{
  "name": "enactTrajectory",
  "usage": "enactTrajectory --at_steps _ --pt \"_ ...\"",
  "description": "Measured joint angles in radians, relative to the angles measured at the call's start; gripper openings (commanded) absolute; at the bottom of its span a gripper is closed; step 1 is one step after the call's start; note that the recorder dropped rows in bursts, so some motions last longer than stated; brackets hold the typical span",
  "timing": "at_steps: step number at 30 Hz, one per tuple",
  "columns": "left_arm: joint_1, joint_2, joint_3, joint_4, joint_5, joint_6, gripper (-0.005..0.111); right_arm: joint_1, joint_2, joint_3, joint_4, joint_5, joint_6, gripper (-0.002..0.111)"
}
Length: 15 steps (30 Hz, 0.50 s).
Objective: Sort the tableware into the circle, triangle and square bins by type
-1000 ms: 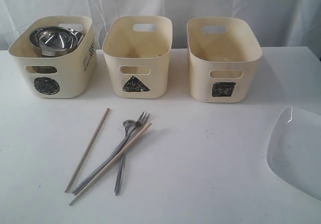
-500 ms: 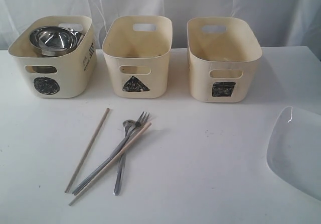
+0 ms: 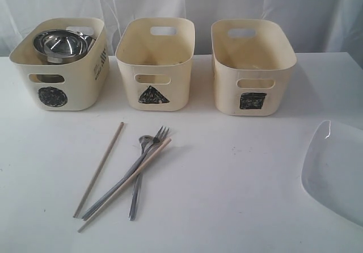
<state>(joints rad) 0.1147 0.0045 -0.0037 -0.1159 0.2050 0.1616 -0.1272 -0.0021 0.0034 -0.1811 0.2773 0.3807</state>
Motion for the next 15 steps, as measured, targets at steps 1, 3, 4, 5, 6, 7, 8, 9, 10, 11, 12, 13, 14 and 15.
enactTrajectory --at_steps 1,3,4,5,6,7,8,9,10,11,12,13,14,15 --pt "0.000 0.000 0.000 0.000 0.000 0.000 0.000 0.000 0.000 0.000 0.000 -0.002 0.000 0.000" --pt "0.000 0.000 0.000 0.000 0.000 0.000 0.000 0.000 0.000 0.000 0.000 -0.042 0.000 0.000" --pt "0.000 0.000 0.000 0.000 0.000 0.000 0.000 0.000 0.000 0.000 0.011 -0.078 0.002 0.000" --pt "0.000 0.000 0.000 0.000 0.000 0.000 0.000 0.000 0.000 0.000 0.025 -0.113 0.009 0.000" --pt "0.000 0.000 0.000 0.000 0.000 0.000 0.000 0.000 0.000 0.000 0.047 -0.163 0.016 0.000" --pt "0.000 0.000 0.000 0.000 0.000 0.000 0.000 0.000 0.000 0.000 0.071 -0.222 0.021 0.000" --pt "0.000 0.000 0.000 0.000 0.000 0.000 0.000 0.000 0.000 0.000 0.087 -0.277 0.022 0.000" --pt "0.000 0.000 0.000 0.000 0.000 0.000 0.000 0.000 0.000 0.000 0.107 -0.347 0.026 0.000" --pt "0.000 0.000 0.000 0.000 0.000 0.000 0.000 0.000 0.000 0.000 0.127 -0.423 0.030 0.000" --pt "0.000 0.000 0.000 0.000 0.000 0.000 0.000 0.000 0.000 0.000 0.151 -0.485 0.038 0.000" --pt "0.000 0.000 0.000 0.000 0.000 0.000 0.000 0.000 0.000 0.000 0.181 -0.559 0.050 0.000" --pt "0.000 0.000 0.000 0.000 0.000 0.000 0.000 0.000 0.000 0.000 0.198 -0.623 0.066 0.000" --pt "0.000 0.000 0.000 0.000 0.000 0.000 0.000 0.000 0.000 -0.005 0.208 -0.669 0.082 0.000" --pt "0.000 0.000 0.000 0.000 0.000 0.000 0.000 0.000 0.008 -0.035 0.225 -0.730 0.130 0.000"
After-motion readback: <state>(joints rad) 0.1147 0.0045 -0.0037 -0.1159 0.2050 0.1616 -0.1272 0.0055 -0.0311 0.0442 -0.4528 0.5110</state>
